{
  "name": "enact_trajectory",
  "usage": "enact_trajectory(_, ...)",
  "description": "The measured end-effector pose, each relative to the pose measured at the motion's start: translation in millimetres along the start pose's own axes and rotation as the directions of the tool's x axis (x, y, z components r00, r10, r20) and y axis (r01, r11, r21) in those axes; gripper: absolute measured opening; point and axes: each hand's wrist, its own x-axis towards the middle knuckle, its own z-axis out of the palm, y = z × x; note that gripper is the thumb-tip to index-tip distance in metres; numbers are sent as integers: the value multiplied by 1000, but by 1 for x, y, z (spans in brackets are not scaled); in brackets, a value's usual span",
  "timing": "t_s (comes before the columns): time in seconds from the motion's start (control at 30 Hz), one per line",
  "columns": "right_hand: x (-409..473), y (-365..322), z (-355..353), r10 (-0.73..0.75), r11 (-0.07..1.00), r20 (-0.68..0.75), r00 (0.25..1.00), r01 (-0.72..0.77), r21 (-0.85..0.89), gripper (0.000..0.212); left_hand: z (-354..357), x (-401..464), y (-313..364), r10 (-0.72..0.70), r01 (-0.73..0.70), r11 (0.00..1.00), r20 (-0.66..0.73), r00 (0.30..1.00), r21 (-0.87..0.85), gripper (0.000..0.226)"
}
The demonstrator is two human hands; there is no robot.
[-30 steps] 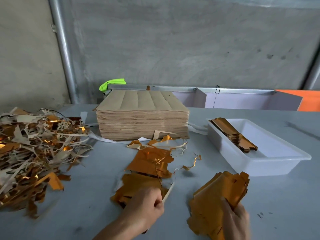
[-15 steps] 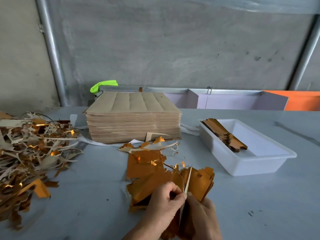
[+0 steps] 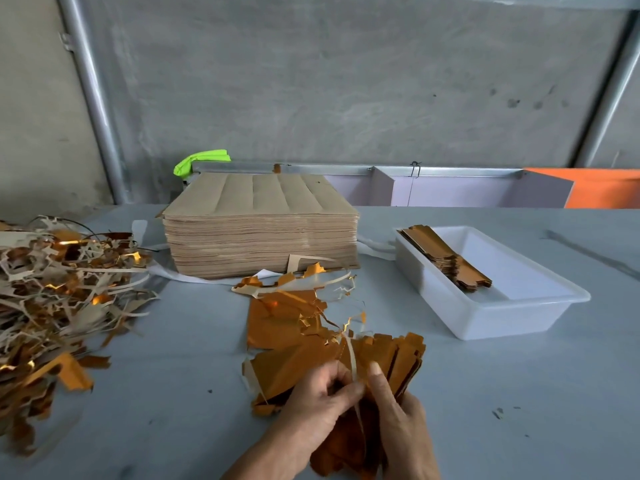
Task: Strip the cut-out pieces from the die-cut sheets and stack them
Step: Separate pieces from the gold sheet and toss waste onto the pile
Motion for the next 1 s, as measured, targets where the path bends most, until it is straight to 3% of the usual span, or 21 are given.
enact_trajectory(0.1,2,0,-2,123,991,-45,991,-120,59,21,-4,-4,1,-11,10,979,-4,1000,-202,9)
enact_trajectory(0.17,3,0,-2,168,981,-54,984,-162,105,18,-11,-5,6,-58,37,904,-37,998,-425,10)
enact_trajectory(0.23,5,0,-6,173,982,-55,983,-168,88,15,-22,-5,12,-85,21,843,-93,992,-537,10)
enact_trajectory(0.5,5,-15,-26,195,980,-7,981,-195,28,6,-70,7,26,0,-118,977,-552,834,-178,16)
enact_trajectory(0.67,8,-25,-50,226,974,-89,970,-222,52,3,-82,17,23,67,-119,992,-682,728,-29,14)
enact_trajectory(0.73,9,-27,-56,227,973,-127,966,-221,61,7,-80,15,18,53,-55,998,-643,764,17,10)
enact_trajectory(0.83,6,-24,-55,236,971,-104,966,-231,54,4,-68,11,6,42,94,958,-458,888,270,8)
enact_trajectory(0.9,3,-20,-51,247,969,-88,965,-243,47,6,-63,7,2,43,106,922,-371,928,373,16)
enact_trajectory(1.0,4,-15,-49,256,966,-81,963,-252,61,11,-70,3,9,-21,85,986,-391,920,145,26)
